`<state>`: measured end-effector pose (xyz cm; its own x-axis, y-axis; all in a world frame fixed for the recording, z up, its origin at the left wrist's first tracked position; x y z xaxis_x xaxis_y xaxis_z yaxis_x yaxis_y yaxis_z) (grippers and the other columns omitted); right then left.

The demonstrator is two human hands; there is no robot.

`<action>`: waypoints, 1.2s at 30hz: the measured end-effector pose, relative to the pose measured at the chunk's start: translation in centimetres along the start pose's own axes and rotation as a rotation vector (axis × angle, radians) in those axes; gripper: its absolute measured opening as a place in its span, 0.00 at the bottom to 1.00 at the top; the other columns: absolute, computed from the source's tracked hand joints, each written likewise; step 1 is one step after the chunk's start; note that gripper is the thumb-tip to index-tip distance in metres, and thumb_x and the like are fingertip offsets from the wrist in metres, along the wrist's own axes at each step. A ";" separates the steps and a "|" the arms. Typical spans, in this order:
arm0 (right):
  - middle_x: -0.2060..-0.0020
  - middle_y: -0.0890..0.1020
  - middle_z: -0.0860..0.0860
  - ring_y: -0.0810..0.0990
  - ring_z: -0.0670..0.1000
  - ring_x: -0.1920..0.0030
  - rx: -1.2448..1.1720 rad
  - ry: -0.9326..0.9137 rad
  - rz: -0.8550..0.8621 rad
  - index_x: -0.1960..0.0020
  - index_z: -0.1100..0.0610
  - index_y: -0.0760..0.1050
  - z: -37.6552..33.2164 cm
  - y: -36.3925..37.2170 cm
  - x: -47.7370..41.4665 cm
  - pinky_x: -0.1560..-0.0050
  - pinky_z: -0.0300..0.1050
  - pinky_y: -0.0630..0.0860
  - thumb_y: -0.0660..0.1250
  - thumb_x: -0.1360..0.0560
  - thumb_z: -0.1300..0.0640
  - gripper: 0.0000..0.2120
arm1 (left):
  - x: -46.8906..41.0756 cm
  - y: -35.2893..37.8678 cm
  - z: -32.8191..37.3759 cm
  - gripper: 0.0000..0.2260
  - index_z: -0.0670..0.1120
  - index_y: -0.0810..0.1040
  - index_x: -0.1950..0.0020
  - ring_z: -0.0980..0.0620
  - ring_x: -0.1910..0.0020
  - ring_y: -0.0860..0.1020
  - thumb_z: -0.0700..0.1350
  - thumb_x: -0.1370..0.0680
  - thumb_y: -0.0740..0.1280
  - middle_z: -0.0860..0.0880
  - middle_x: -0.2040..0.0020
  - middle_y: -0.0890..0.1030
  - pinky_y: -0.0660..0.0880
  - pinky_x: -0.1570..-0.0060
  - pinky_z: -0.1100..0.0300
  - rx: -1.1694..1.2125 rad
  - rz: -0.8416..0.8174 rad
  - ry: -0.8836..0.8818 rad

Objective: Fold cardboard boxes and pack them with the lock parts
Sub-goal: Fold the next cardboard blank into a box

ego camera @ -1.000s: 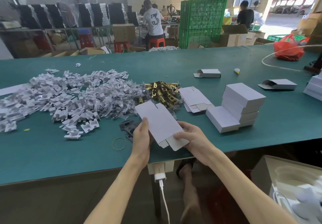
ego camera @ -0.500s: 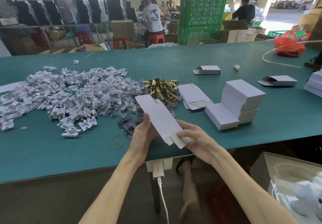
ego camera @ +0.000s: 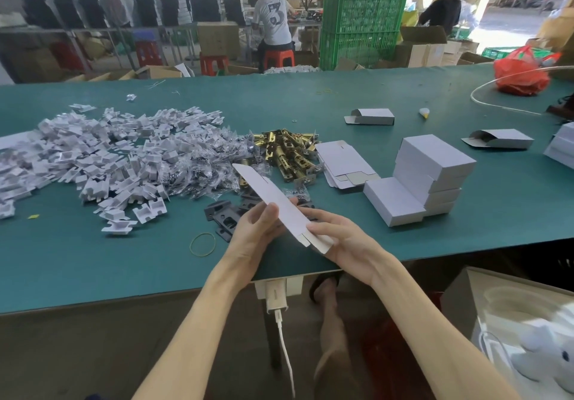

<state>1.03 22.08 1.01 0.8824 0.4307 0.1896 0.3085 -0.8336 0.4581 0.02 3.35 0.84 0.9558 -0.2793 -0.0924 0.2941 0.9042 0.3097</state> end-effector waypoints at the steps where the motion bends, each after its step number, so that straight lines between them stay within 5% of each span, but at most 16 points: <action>1: 0.39 0.83 0.56 0.84 0.51 0.46 -0.001 -0.003 0.012 0.31 0.56 0.77 0.0 0.0 0.0 0.51 0.40 0.81 0.72 0.24 0.61 0.21 | 0.0 0.0 0.0 0.50 0.36 0.76 0.30 0.41 0.34 0.81 0.70 0.39 0.80 0.41 0.33 0.82 0.79 0.39 0.55 0.008 0.006 -0.003; 9: 0.44 0.85 0.53 0.85 0.48 0.49 -0.055 -0.031 0.056 0.35 0.57 0.81 -0.1 0.1 0.6 0.56 0.38 0.81 0.69 0.23 0.64 0.18 | 0.0 -0.2 0.1 0.46 0.36 0.76 0.30 0.42 0.33 0.80 0.66 0.35 0.80 0.41 0.32 0.81 0.79 0.38 0.55 0.055 -0.001 -0.019; 14: 0.39 0.83 0.61 0.84 0.53 0.46 -0.247 -0.013 0.059 0.33 0.63 0.78 0.1 0.1 0.4 0.56 0.40 0.82 0.68 0.23 0.67 0.18 | -0.8 -1.6 1.3 0.30 0.41 0.79 0.31 0.40 0.29 0.77 0.55 0.28 0.80 0.42 0.28 0.78 0.77 0.35 0.53 0.099 -0.133 -0.079; 23: 0.35 0.80 0.59 0.82 0.53 0.42 -0.271 -0.081 0.034 0.34 0.60 0.80 0.1 -0.3 0.0 0.48 0.44 0.82 0.68 0.24 0.67 0.19 | -3.3 -2.1 1.9 0.32 0.45 0.68 0.21 0.37 0.23 0.68 0.45 0.23 0.76 0.40 0.23 0.71 0.67 0.24 0.41 -0.044 -0.419 -0.127; 28: 0.36 0.81 0.58 0.82 0.54 0.40 -0.170 -0.090 0.090 0.30 0.61 0.75 0.1 -0.1 -0.3 0.45 0.46 0.82 0.69 0.24 0.65 0.22 | -3.2 -1.7 1.3 0.40 0.46 0.65 0.19 0.42 0.24 0.71 0.48 0.26 0.80 0.45 0.22 0.72 0.74 0.31 0.50 0.023 -0.402 -0.120; 36: 0.37 0.82 0.57 0.82 0.55 0.39 -0.151 -0.097 0.152 0.30 0.62 0.74 0.0 0.2 -0.2 0.47 0.46 0.83 0.70 0.24 0.63 0.22 | -2.9 -1.8 1.0 0.43 0.47 0.64 0.19 0.42 0.22 0.69 0.50 0.28 0.81 0.46 0.21 0.70 0.67 0.24 0.40 -0.050 -0.415 -0.095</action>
<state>0.99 21.79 1.05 0.9468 0.2632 0.1854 0.1196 -0.8221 0.5567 -3.26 2.21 1.51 0.7528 -0.6488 -0.1115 0.6554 0.7230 0.2182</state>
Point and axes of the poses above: each hand's wrist, its own x-axis away from the middle knuckle, its own y-axis out of the palm, z = x × y, the point moved 2 cm from there along -x, towards the middle knuckle
